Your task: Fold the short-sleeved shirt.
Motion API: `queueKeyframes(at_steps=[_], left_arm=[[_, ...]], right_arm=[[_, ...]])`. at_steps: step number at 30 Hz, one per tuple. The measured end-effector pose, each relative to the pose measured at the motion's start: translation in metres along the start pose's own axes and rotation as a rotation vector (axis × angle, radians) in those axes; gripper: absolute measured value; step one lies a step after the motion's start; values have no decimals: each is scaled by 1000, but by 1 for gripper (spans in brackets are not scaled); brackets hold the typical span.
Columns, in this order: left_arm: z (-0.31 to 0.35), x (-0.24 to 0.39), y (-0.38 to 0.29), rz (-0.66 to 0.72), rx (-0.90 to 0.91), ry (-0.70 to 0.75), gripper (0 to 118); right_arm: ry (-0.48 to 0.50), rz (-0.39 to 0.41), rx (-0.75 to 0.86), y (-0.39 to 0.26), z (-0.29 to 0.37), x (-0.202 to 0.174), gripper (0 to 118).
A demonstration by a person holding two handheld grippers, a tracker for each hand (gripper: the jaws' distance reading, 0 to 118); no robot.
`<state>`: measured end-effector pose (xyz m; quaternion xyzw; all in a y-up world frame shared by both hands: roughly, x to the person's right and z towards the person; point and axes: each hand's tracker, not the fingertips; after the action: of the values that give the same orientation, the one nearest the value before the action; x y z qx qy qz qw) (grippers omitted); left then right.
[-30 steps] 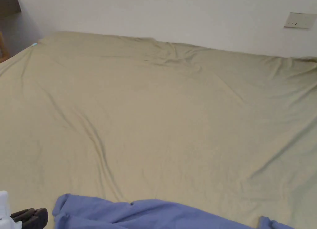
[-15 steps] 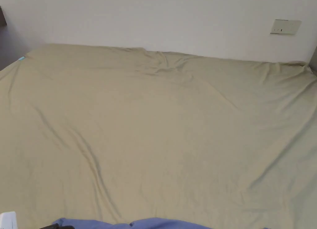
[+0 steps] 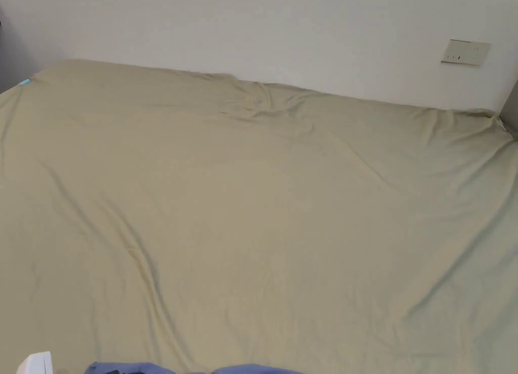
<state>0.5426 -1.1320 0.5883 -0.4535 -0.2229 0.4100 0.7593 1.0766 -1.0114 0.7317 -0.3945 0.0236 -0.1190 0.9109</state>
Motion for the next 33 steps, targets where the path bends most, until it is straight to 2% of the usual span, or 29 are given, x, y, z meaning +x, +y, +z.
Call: queueKeyframes(at_steps=[1, 2, 3, 4, 6, 12, 14, 16, 18, 19, 21, 22, 24, 27, 31, 33], left_arm=[[-4, 0, 0, 22, -35, 48, 10], [-12, 1, 1, -4, -76, 153, 10], [-11, 6, -4, -58, -69, 180, 10], [-4, 12, -6, -92, -27, 112, 10], [5, 21, -7, -47, -1, 143, 10], [69, 34, -6, 113, 148, -37, 10], [91, 44, -5, 45, 194, -2, 10], [112, 51, -1, -50, 220, 111, 10], [124, 52, 3, -37, 234, 217, 10], [126, 56, 3, -80, 236, 323, 10], [114, 70, -4, -159, 198, 488, 10], [104, 75, -8, -208, 158, 526, 10], [84, 91, -21, -276, 128, 504, 10], [46, 114, -36, -301, 69, 357, 10], [-16, 138, -52, -429, -17, 302, 10], [-43, 143, -57, -386, -91, 232, 10]], right_arm=[[3, 3, -4, 0, -1, 0, 2], [6, 2, -9, -1, -2, 0, 2], [7, 0, -10, -3, -1, -1, 2], [6, -4, -12, -4, -1, 0, 2], [-7, -16, -12, -6, 0, 2, 2], [-39, -39, -8, -10, 8, 10, 2], [-38, -50, 3, -10, 11, 14, 2], [-26, -70, 20, -11, 14, 15, 2], [-21, -80, 32, -11, 15, 16, 2], [-18, -86, 38, -12, 15, 17, 2], [-8, -95, 38, -12, 13, 18, 2], [-6, -97, 36, -12, 11, 18, 2], [-3, -94, 33, -12, 10, 17, 2], [12, -95, 36, -13, 9, 16, 2], [20, -102, 46, -18, 17, 21, 2], [7, -128, 55, -22, 21, 27, 2]])
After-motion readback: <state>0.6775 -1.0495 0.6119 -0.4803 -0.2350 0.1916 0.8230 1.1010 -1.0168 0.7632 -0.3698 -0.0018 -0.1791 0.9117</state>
